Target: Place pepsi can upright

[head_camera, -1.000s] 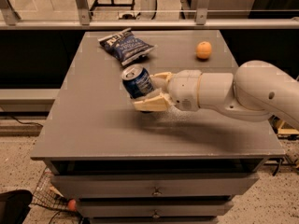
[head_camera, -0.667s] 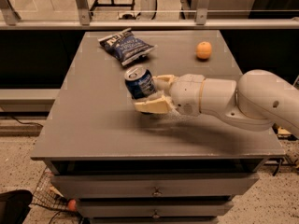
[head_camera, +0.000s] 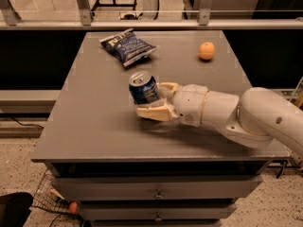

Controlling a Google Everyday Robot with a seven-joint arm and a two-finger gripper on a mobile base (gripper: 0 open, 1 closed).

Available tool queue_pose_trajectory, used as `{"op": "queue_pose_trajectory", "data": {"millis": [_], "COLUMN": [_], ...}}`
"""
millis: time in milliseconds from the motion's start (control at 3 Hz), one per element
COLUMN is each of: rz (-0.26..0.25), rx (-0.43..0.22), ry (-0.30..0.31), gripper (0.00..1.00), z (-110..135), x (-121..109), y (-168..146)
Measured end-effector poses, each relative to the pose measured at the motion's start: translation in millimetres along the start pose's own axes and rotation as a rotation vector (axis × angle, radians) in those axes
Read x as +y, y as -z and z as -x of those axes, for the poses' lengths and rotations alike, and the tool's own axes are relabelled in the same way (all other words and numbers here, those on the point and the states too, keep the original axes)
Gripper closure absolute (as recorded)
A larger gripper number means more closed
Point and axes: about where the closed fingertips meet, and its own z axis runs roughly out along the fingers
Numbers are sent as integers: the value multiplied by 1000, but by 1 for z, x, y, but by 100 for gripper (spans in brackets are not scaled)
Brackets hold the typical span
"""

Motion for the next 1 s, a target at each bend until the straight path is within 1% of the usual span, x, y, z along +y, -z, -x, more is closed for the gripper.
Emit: {"op": "queue_pose_trajectory", "data": {"millis": [333,667,1000], "rz": [-25,-69,-69], "rx": [-31,-48,-48], "ry": [0,-24,-23], "gripper": [100,100,82], "z": [-6,-19,-19], "x": [1,2,3], "y": [3,14,14]}}
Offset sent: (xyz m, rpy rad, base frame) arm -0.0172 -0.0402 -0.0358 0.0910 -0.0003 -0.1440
